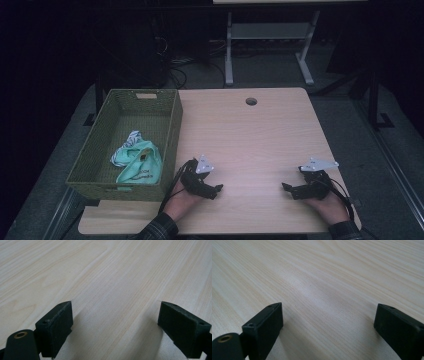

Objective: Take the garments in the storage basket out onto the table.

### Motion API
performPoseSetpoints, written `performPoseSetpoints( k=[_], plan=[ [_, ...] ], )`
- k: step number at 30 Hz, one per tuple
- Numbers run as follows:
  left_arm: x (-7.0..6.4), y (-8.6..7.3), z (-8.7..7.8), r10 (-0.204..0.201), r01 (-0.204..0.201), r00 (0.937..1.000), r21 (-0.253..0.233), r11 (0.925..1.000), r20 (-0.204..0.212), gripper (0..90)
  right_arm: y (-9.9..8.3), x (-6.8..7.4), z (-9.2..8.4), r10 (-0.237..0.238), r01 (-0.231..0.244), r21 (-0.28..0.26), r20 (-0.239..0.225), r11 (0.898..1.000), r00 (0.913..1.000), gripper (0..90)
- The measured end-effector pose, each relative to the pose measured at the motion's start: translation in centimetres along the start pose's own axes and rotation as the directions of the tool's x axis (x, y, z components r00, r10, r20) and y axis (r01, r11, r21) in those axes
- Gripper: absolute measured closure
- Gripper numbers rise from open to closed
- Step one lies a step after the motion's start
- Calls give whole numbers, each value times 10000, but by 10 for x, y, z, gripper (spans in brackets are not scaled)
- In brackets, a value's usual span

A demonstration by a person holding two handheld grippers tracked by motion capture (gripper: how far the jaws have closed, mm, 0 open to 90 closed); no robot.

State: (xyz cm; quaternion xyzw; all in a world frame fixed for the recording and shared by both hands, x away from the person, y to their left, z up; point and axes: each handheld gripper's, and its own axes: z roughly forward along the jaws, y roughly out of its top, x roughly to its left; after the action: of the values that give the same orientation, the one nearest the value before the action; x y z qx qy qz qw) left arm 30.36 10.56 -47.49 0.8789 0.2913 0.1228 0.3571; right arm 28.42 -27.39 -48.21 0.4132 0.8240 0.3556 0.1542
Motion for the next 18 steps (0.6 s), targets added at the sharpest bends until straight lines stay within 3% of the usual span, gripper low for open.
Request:
performPoseSetpoints(
  k=[18],
  plan=[
    [0,7,-10,-74,73,9999,-193,9998,-82,118,0,0,0,26,-26,-7,21,10000,10000,77]
  ],
)
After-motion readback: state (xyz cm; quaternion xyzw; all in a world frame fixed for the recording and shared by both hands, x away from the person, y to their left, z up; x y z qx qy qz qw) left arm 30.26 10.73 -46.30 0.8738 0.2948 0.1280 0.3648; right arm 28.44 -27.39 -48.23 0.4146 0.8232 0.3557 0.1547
